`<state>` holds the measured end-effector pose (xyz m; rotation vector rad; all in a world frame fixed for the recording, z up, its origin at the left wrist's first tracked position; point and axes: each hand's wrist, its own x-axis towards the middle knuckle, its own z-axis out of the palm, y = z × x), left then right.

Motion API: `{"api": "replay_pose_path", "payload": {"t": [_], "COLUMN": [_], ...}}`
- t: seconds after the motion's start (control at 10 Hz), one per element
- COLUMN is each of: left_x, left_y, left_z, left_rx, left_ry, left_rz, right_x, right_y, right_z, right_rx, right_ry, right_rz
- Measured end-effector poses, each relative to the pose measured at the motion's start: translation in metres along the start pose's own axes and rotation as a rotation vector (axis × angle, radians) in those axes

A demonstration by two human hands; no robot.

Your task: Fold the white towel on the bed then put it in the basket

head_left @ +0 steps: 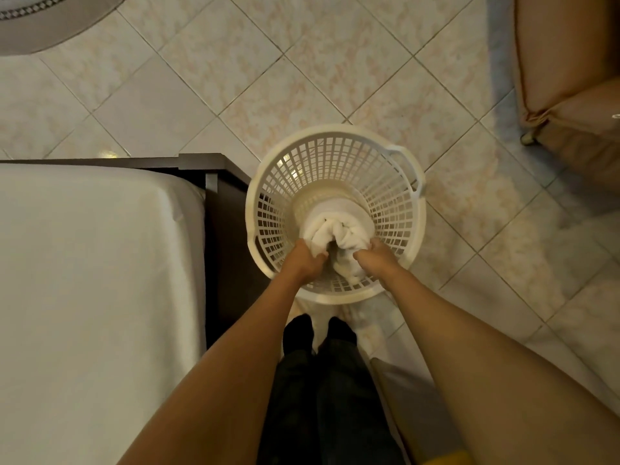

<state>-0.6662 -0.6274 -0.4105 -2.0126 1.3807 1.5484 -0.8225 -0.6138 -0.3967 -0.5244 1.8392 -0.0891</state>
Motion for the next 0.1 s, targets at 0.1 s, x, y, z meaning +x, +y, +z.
{"api": "replay_pose_path", "payload": {"t": [0.1], "left_x": [-0.0205], "left_y": [0.0189], "left_z": [-0.0139], "left_rx": [0.04], "left_ry": [0.018], "left_rz": [0.037], "right_x": [-0.0185], "right_y": [-0.0132], "right_z": [-0.012], "right_rx": [-0.059], "right_ry": [0.029], "right_rz": [-0.045]}}
